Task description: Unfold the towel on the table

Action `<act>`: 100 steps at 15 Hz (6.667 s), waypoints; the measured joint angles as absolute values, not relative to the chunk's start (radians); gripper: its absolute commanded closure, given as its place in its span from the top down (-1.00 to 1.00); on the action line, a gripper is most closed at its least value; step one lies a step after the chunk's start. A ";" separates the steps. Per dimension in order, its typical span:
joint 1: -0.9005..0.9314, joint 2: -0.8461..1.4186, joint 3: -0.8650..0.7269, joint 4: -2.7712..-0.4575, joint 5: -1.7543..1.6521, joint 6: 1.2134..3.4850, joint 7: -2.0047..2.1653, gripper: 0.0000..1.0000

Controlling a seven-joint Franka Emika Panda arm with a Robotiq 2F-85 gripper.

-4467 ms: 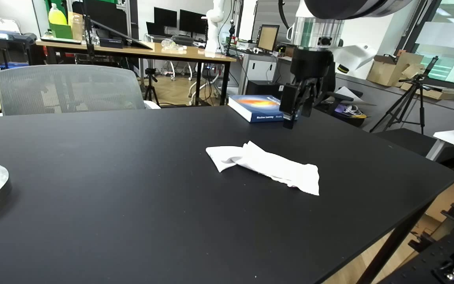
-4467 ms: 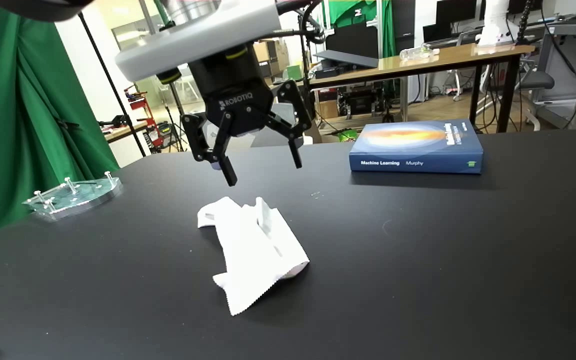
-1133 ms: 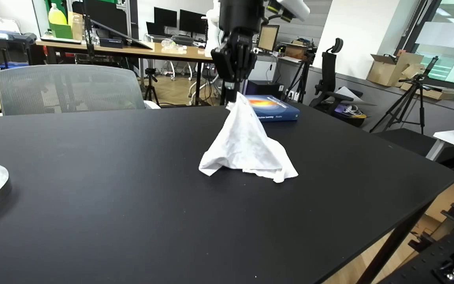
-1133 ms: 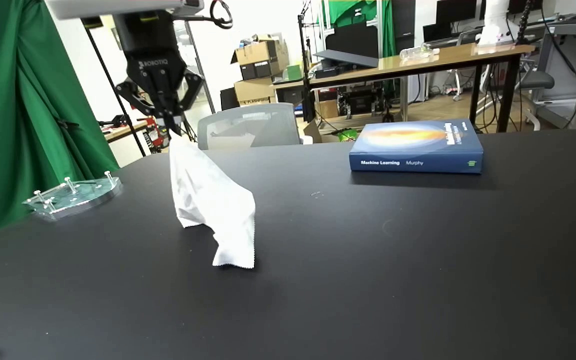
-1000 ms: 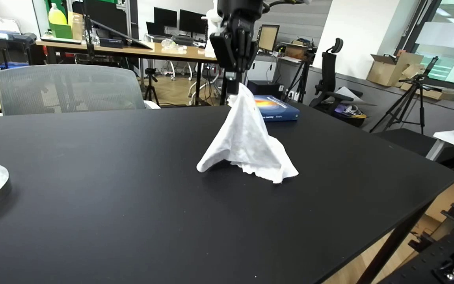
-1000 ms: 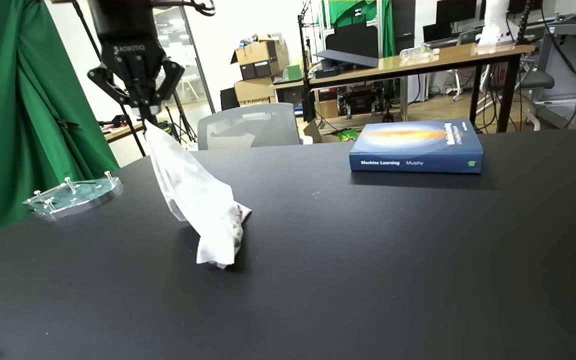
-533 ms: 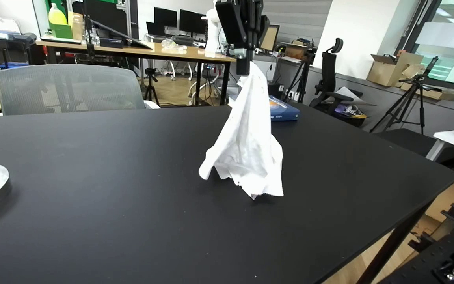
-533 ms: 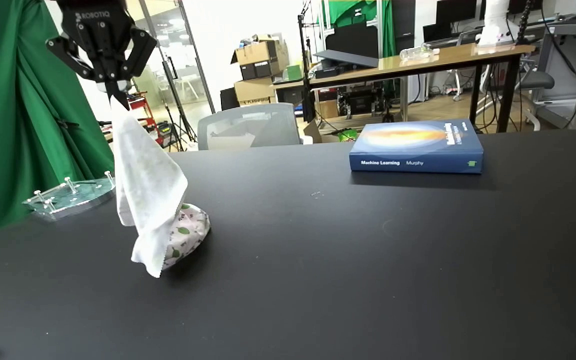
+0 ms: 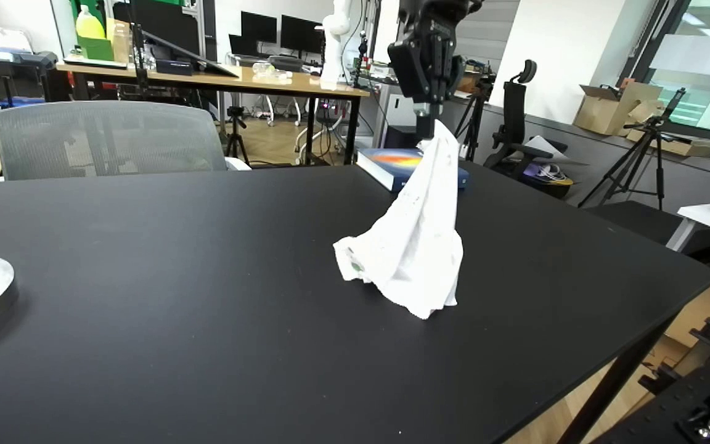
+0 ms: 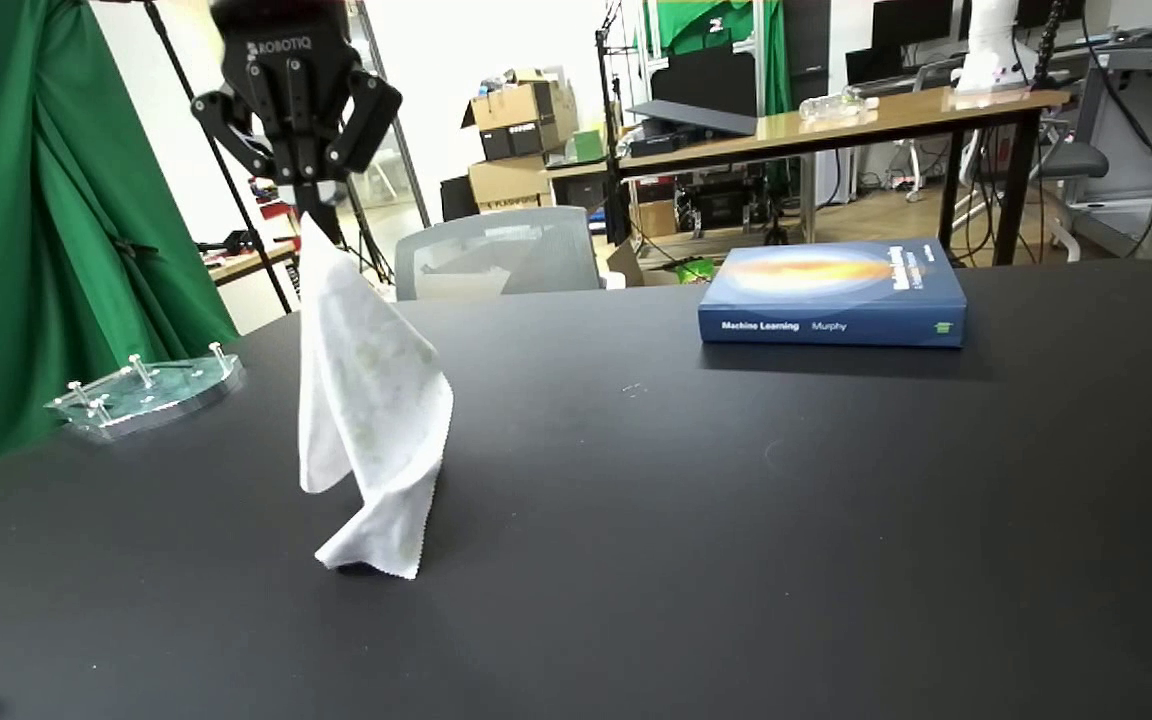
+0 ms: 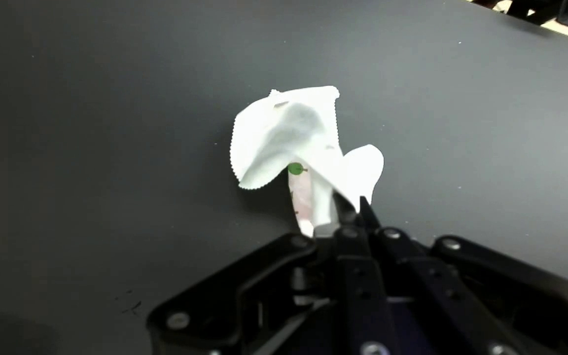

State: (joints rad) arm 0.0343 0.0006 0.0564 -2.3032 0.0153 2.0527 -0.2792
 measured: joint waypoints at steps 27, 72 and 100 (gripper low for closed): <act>-0.015 0.323 -0.110 -2.240 -0.063 2.502 0.085 0.75; 0.054 0.349 0.005 -2.396 -0.109 2.467 -0.001 -1.00; 0.108 0.461 -0.127 -2.067 -0.376 2.477 0.150 0.63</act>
